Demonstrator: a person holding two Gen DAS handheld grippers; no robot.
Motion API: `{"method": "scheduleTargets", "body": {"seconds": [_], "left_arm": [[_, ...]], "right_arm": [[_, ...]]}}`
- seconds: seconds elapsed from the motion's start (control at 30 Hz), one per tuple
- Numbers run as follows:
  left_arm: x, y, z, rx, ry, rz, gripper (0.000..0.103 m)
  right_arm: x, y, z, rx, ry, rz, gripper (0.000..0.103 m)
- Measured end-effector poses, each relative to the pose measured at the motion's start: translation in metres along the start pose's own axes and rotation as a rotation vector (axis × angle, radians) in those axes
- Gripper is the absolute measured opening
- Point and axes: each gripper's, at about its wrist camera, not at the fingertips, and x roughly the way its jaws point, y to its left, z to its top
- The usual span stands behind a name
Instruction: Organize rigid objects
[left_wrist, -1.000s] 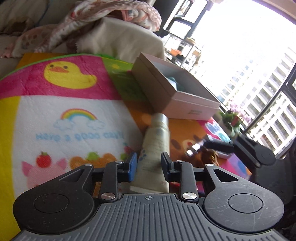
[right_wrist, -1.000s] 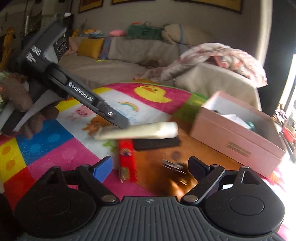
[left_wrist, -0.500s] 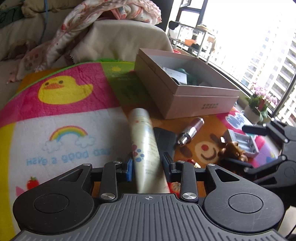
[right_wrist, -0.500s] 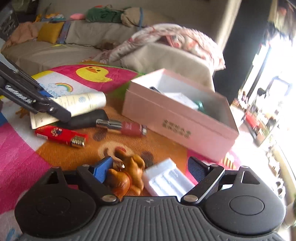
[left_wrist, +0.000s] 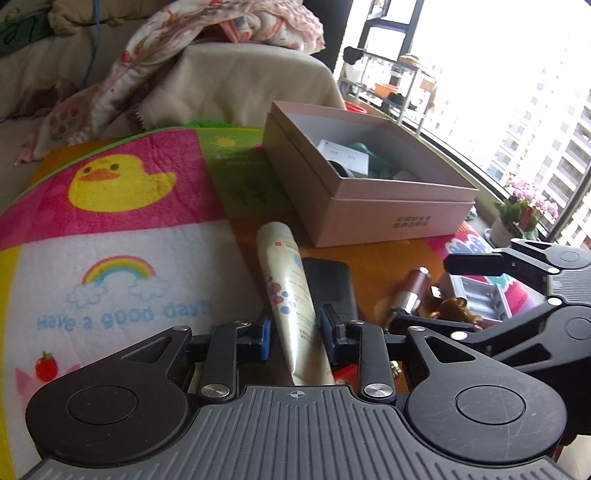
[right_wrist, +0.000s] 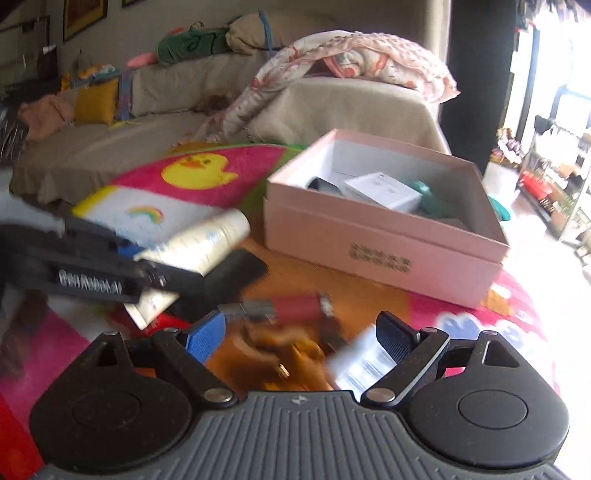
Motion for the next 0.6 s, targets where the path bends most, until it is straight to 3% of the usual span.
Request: {"method": "scheduleTargets", "body": {"seconds": [0.2, 0.3, 0.47, 0.53, 0.6], "left_arm": [[-0.009, 0.014, -0.005, -0.023, -0.017, 0.037, 0.031], [-0.016, 0.03, -0.009, -0.048, -0.034, 0.096, 0.038], [-0.04, 0.054, -0.013, -0.1, -0.086, 0.151, 0.035], [-0.058, 0.05, -0.013, -0.054, -0.136, 0.115, 0.035], [-0.071, 0.036, -0.013, 0.042, -0.155, 0.011, 0.035]], "right_arm": [[0.031, 0.003, 0.009, 0.012, 0.094, 0.014, 0.089], [0.028, 0.001, 0.006, 0.003, 0.089, 0.021, 0.089], [-0.003, -0.008, -0.003, -0.025, -0.011, -0.025, 0.089], [-0.022, -0.01, -0.008, -0.061, -0.067, -0.035, 0.089], [-0.038, -0.013, -0.016, -0.113, -0.105, -0.04, 0.095]]}}
